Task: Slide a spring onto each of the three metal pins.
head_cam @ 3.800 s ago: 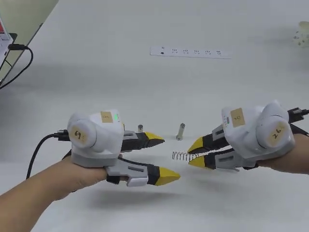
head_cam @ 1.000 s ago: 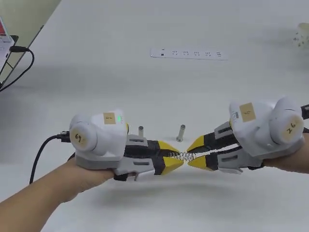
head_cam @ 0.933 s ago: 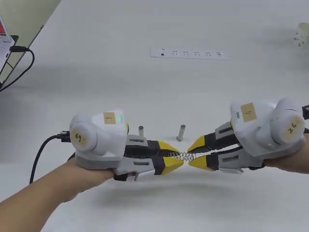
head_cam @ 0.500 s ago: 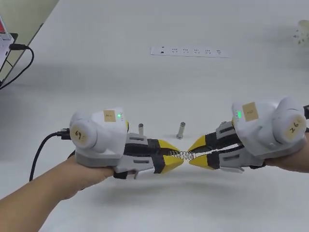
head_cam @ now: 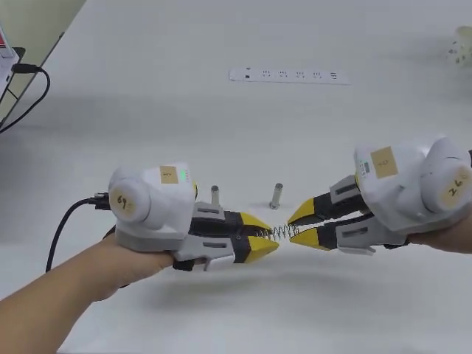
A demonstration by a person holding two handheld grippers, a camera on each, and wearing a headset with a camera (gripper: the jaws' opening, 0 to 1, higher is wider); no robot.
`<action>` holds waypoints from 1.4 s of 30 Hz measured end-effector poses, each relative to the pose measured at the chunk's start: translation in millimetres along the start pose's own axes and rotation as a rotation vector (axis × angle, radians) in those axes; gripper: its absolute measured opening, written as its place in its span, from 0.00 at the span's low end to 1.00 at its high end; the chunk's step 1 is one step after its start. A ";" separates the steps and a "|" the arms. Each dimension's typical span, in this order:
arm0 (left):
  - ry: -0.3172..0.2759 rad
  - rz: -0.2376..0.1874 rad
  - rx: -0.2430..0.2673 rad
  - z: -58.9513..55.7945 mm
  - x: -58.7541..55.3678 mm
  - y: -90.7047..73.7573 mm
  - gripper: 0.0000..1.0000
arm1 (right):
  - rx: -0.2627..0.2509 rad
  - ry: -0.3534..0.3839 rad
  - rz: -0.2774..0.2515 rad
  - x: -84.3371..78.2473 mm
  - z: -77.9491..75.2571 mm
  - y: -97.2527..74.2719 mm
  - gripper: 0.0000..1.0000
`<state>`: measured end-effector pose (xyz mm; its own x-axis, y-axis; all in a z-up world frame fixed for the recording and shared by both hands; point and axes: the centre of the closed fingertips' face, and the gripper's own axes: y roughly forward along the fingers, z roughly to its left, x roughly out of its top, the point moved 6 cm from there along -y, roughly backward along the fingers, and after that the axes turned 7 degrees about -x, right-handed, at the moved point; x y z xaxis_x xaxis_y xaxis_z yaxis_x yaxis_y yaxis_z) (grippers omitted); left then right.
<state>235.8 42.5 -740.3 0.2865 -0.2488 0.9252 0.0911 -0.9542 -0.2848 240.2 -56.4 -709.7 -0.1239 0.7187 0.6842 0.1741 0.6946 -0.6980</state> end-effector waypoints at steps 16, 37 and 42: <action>0.008 0.024 -0.008 0.4 -4.9 -0.1 0.02 | 0.031 0.016 -0.058 18.0 0.1 -1.9 0.07; 0.042 0.033 -0.021 -1.6 -5.1 1.9 0.03 | 0.036 0.125 -0.182 34.6 4.1 -2.7 0.07; 0.044 0.026 -0.014 -0.4 -3.3 2.5 0.02 | 0.014 0.176 -0.217 33.9 1.7 -3.5 0.07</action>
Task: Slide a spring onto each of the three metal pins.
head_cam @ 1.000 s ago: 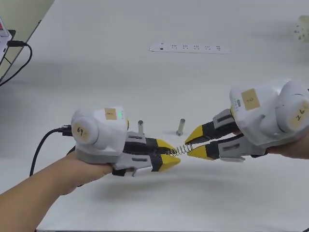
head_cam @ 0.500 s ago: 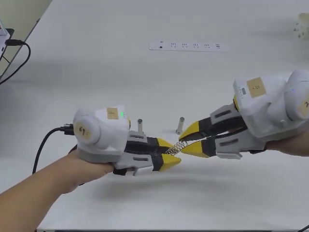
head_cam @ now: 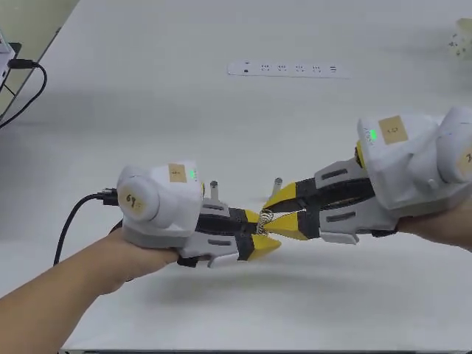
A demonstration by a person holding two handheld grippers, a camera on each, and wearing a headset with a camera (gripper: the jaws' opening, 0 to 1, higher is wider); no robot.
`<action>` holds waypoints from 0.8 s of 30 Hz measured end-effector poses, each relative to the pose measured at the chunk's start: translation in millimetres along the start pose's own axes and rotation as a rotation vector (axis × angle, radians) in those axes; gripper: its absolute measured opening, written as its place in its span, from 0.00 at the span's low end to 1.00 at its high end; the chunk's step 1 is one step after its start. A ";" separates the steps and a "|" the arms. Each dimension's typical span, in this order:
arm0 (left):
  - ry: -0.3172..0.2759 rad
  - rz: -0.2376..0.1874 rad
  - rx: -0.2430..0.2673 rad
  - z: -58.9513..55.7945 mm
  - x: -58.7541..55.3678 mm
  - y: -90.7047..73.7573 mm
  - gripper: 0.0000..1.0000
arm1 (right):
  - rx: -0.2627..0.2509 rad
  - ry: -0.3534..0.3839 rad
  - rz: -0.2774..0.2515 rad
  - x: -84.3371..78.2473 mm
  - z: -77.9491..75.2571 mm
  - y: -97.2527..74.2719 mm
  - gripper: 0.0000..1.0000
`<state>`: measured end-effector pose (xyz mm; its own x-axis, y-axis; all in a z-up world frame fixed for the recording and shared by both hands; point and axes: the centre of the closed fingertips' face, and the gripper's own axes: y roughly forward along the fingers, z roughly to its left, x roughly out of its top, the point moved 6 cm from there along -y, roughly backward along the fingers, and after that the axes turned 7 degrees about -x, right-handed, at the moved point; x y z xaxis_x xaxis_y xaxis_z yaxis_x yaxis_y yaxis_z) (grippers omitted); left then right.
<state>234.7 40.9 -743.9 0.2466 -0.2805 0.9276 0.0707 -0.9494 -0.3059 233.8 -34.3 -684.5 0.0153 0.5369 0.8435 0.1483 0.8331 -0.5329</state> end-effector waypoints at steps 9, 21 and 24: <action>0.020 0.018 -0.005 -1.8 -0.7 3.4 0.02 | -0.008 0.026 -0.010 -0.7 2.3 2.3 0.08; 0.017 0.026 -0.002 -2.7 -2.1 1.6 0.02 | -0.015 0.058 -0.020 0.1 1.7 6.9 0.08; 0.021 0.026 -0.001 -2.7 -1.8 1.7 0.02 | -0.015 0.059 -0.025 -0.3 1.3 6.2 0.07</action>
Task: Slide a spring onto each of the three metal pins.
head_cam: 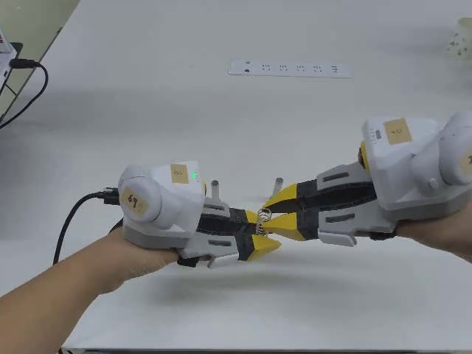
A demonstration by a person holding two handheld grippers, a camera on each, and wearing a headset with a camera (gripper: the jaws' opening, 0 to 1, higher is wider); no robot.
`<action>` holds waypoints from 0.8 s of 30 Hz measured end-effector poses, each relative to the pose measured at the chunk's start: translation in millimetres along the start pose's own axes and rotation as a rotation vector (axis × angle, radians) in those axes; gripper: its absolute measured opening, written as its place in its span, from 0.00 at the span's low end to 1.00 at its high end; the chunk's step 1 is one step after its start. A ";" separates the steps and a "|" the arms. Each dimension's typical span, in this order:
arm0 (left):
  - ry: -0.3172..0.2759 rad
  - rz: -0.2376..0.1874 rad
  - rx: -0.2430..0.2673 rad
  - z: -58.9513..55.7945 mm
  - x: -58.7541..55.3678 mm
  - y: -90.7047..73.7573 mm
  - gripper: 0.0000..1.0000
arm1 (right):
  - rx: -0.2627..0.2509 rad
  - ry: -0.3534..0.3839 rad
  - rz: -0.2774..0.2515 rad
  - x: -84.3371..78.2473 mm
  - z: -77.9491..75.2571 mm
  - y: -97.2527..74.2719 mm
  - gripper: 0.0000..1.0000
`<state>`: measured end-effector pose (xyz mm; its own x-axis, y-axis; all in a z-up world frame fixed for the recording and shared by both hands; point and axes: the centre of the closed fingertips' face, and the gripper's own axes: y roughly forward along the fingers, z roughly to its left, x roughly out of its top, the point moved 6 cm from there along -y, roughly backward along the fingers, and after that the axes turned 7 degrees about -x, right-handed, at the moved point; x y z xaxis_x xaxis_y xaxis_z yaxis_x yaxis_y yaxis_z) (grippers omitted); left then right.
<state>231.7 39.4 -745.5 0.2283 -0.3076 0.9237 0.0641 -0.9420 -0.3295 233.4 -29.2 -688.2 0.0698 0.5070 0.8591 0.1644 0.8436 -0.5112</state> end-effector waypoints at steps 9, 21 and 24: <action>0.005 0.016 -0.001 -2.1 -0.8 1.0 0.02 | 0.002 0.003 -0.002 -2.0 1.9 -0.6 0.07; -0.019 0.010 0.008 0.5 1.8 -1.2 0.03 | -0.005 0.010 -0.006 0.9 -0.7 -1.3 0.07; -0.029 0.009 0.012 0.9 1.6 -1.9 0.04 | -0.007 0.008 -0.008 1.6 -1.4 -1.4 0.07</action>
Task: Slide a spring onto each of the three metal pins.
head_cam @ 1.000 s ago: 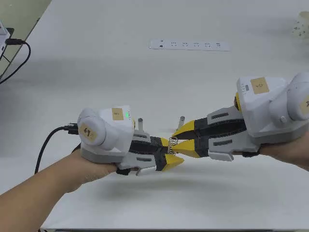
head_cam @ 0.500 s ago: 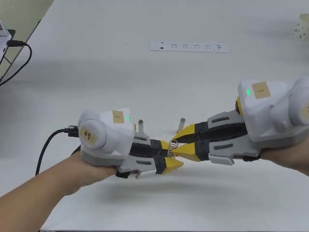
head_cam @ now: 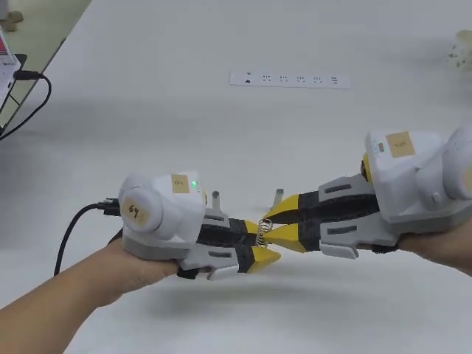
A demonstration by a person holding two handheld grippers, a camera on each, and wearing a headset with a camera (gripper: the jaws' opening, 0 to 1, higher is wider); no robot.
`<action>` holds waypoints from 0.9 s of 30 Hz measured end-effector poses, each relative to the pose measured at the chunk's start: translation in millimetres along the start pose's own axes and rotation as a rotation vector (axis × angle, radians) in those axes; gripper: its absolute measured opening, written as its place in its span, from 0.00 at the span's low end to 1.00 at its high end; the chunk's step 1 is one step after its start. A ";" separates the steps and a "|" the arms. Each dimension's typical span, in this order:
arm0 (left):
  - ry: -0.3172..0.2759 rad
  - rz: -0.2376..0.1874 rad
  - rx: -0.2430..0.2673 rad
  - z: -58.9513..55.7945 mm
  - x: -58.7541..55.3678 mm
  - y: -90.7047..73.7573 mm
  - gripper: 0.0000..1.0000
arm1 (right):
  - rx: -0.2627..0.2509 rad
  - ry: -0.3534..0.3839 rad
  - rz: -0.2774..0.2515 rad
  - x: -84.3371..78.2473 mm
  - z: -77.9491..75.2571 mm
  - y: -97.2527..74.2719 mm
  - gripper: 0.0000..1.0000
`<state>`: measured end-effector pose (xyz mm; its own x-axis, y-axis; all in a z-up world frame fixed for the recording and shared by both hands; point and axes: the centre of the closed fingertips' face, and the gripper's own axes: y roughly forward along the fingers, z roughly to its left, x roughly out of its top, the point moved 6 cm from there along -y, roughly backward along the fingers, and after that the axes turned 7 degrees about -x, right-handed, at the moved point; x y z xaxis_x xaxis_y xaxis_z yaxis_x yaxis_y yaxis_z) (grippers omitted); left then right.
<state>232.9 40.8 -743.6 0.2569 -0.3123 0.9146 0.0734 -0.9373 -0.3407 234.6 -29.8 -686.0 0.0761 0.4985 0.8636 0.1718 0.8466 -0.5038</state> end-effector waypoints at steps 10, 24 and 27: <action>-0.014 -0.001 0.017 1.4 0.1 -2.2 0.10 | -0.002 -0.012 -0.001 1.1 -0.3 -0.8 0.07; -0.030 -0.010 0.050 3.9 -1.7 -8.6 0.26 | -0.016 -0.013 -0.001 1.5 -0.4 -3.5 0.07; -0.026 -0.016 0.066 5.1 -2.1 -11.4 0.31 | -0.017 -0.014 0.001 1.6 -0.5 -3.8 0.07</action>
<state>236.4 52.9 -742.7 0.2801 -0.2927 0.9143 0.1408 -0.9296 -0.3407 234.6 -32.3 -682.6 0.0620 0.5018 0.8628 0.1889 0.8429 -0.5038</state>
